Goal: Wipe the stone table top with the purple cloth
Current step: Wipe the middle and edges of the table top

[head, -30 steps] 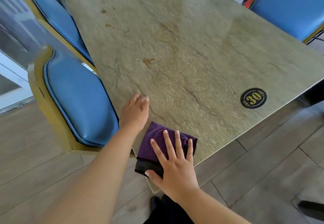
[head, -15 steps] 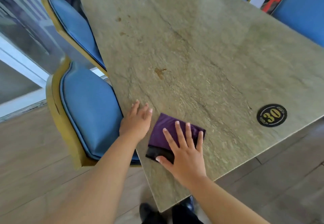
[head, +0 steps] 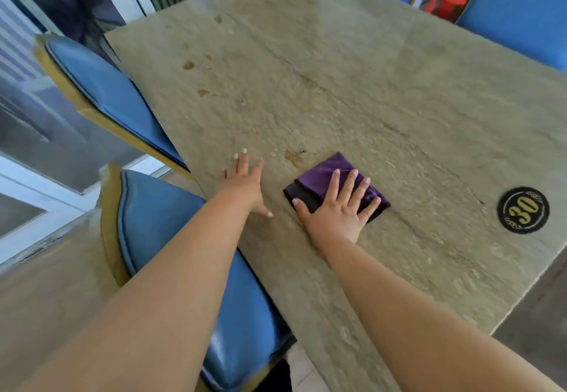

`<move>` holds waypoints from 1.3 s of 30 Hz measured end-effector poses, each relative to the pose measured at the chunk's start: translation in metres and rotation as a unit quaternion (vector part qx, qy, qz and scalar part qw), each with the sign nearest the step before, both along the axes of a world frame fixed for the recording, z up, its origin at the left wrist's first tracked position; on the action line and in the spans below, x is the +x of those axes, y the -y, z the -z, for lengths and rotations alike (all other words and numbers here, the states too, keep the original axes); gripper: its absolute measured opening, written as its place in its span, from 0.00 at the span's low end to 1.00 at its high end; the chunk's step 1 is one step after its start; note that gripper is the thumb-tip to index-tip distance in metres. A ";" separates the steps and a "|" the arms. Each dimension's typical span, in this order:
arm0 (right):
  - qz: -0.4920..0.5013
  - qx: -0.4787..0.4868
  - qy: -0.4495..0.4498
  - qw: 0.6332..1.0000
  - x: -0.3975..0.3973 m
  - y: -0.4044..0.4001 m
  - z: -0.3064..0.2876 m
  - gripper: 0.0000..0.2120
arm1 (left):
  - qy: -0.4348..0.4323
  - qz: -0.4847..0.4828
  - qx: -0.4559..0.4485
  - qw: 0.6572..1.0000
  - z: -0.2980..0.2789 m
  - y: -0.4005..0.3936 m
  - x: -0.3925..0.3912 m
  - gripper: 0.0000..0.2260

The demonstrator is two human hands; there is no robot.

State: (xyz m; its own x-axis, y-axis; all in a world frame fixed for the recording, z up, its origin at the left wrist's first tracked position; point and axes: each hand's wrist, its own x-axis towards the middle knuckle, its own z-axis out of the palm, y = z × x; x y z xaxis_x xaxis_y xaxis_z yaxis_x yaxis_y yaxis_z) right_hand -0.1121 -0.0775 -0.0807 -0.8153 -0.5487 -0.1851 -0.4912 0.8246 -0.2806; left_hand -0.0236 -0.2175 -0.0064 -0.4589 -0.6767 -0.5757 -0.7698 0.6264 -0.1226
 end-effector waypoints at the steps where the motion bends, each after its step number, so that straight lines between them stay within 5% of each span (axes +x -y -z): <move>1: 0.003 -0.004 0.000 1.000 0.002 0.023 0.000 0.50 | 0.010 0.016 -0.005 1.000 -0.002 0.019 0.000 0.57; 8: -0.027 -0.068 0.036 0.997 0.007 0.105 -0.006 0.33 | 0.078 0.049 0.084 0.992 0.001 0.066 0.007 0.58; 12: 0.063 -0.162 0.055 0.983 0.011 0.058 -0.013 0.28 | 0.156 0.113 0.078 0.978 -0.009 0.075 -0.005 0.53; 16: 0.154 -0.128 0.010 0.980 0.056 -0.009 -0.008 0.32 | 0.195 0.138 0.084 0.967 -0.012 0.081 -0.006 0.53; 19: 0.093 -0.046 -0.005 0.995 0.099 -0.004 -0.005 0.34 | 0.198 0.139 0.049 0.969 -0.003 0.070 -0.005 0.53; 25: -0.206 -0.015 -0.010 0.978 0.110 -0.004 -0.007 0.29 | 0.215 0.178 -0.027 0.960 0.000 0.057 -0.004 0.52; 27: -0.201 -0.015 -0.029 0.979 0.109 -0.045 -0.004 0.28 | 0.207 0.168 -0.023 0.964 0.001 0.060 -0.003 0.54; 33: 0.053 0.036 -0.038 0.997 0.134 -0.099 -0.002 0.29 | 0.231 0.207 -0.021 0.950 -0.003 0.066 -0.012 0.47; 39: -0.153 0.010 -0.012 0.988 0.121 0.004 -0.004 0.29 | 0.235 0.224 0.023 0.945 -0.008 0.105 -0.018 0.38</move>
State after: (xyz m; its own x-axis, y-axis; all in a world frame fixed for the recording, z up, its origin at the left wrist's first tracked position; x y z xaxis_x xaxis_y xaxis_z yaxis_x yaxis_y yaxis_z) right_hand 0.0085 -0.0818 -0.0767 -0.6158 -0.7670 -0.1803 -0.7251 0.6412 -0.2512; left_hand -0.0418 -0.3221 0.0018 -0.3794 -0.4441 -0.8117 -0.2930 0.8898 -0.3499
